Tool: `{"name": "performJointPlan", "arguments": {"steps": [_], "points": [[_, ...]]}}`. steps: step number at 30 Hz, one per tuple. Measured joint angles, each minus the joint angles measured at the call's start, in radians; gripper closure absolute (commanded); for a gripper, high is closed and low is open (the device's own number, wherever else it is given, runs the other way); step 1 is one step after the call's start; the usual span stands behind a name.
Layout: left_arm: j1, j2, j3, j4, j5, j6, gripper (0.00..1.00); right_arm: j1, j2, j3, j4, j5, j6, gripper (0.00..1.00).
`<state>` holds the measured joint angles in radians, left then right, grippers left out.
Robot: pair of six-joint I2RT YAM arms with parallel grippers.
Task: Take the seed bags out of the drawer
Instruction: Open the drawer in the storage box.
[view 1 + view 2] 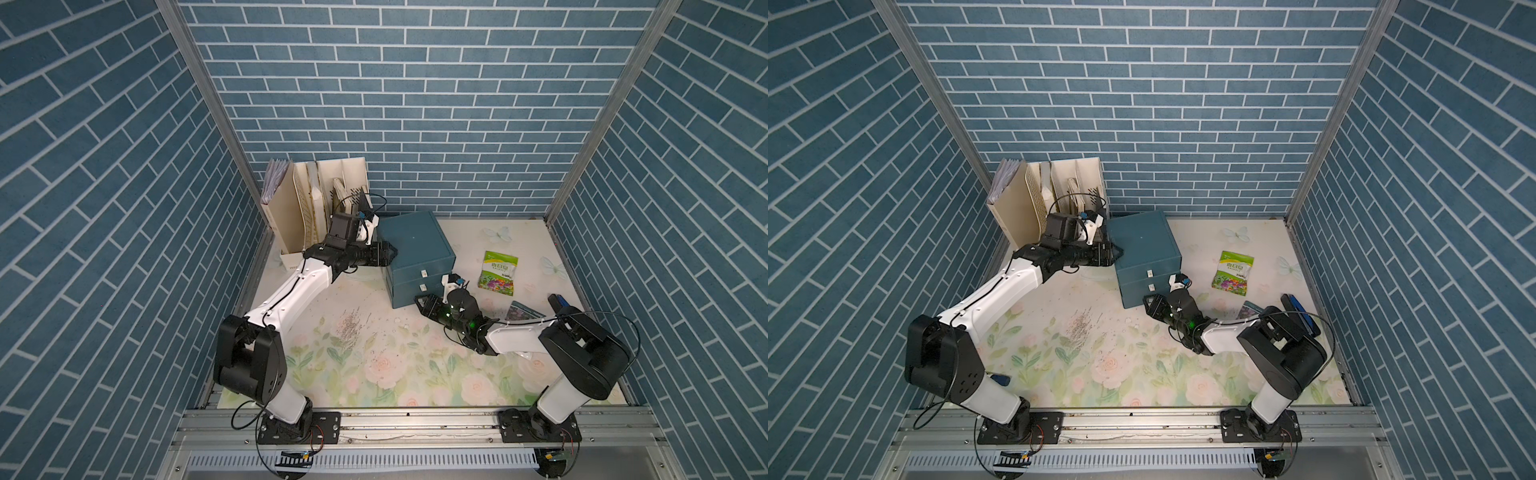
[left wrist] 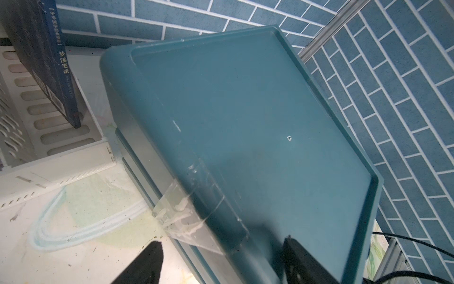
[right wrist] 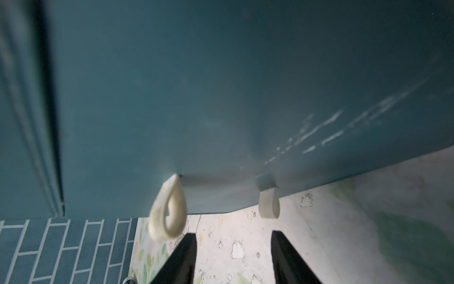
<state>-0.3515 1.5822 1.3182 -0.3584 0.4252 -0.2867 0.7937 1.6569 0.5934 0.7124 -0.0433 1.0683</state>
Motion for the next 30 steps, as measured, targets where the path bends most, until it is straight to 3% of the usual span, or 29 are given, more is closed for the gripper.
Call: {"name": "performJointPlan", "arguments": {"steps": [23, 30], "points": [[0.004, 0.000, 0.000, 0.000, 0.006, 0.005, 0.19, -0.010, 0.092, -0.001, 0.097, 0.005, 0.077, 0.58], [0.006, 0.000, 0.000, 0.000, 0.011, 0.006, 0.20, -0.014, 0.115, -0.001, 0.103, 0.005, 0.084, 0.67]]}}
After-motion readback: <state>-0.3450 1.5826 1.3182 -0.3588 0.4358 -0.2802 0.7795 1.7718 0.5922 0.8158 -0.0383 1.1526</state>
